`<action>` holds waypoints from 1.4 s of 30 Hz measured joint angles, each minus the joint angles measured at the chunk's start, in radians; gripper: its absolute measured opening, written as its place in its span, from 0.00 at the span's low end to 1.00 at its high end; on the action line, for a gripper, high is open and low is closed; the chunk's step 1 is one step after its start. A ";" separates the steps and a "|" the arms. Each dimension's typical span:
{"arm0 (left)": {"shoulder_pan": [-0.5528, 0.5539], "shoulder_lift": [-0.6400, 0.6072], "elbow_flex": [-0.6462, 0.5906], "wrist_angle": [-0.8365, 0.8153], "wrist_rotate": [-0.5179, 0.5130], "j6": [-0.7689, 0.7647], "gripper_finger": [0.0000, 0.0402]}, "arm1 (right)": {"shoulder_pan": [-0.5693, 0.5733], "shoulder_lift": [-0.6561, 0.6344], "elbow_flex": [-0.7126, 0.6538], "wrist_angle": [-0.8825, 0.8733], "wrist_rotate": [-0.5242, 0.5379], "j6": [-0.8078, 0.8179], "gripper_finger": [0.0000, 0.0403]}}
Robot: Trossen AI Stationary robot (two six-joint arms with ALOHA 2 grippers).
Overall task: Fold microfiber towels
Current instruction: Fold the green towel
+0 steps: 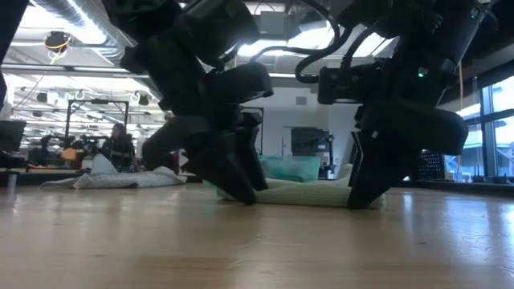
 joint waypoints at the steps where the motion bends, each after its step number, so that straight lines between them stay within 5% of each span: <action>1: 0.003 0.001 0.000 0.000 -0.002 -0.003 0.44 | 0.000 0.001 0.000 0.001 -0.001 0.009 0.59; 10: 0.006 0.003 -0.001 -0.006 -0.024 -0.089 0.40 | 0.001 0.002 0.001 0.016 -0.025 0.009 0.29; 18: 0.002 -0.004 -0.002 -0.048 -0.010 -0.147 0.17 | -0.002 0.003 0.000 0.017 -0.060 0.036 0.04; 23: 0.003 -0.053 -0.005 -0.134 0.021 -0.231 0.02 | -0.002 0.008 0.025 0.039 -0.116 0.082 0.07; 31: -0.005 -0.211 -0.007 -0.253 0.100 -0.329 0.01 | 0.011 0.012 0.177 -0.021 -0.181 0.085 0.11; 42: -0.007 -0.366 -0.006 -0.305 0.206 -0.495 0.00 | 0.012 0.005 0.422 -0.357 -0.176 0.073 0.20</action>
